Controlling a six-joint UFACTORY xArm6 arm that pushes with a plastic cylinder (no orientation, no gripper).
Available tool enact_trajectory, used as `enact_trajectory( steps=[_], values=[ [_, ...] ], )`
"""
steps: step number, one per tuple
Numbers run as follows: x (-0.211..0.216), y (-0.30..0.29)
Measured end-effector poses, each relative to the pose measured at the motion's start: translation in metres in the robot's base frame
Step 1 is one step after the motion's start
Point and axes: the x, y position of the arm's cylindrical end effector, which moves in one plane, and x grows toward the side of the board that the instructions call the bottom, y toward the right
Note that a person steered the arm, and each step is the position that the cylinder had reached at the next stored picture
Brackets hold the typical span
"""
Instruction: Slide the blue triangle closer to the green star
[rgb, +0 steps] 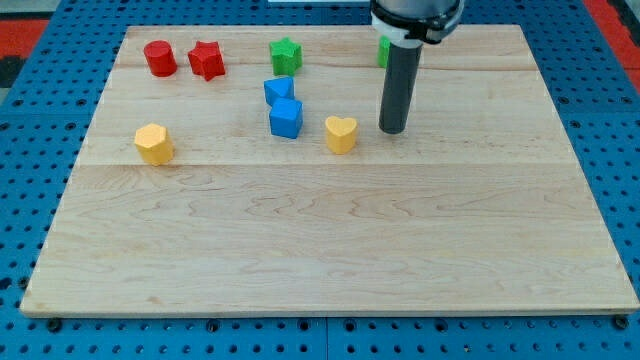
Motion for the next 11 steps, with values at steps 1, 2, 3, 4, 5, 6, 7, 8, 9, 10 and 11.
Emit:
enact_trajectory(
  steps=[1,2,3,4,5,6,7,8,9,10,11],
  values=[
    [0.018,-0.041],
    [0.03,-0.088],
    [0.031,-0.104],
    [0.031,-0.104],
    [0.005,-0.074],
    [-0.041,-0.065],
    [-0.043,-0.093],
    [-0.046,-0.121],
    [-0.044,-0.139],
    [-0.032,-0.139],
    [-0.028,-0.139]
  ],
)
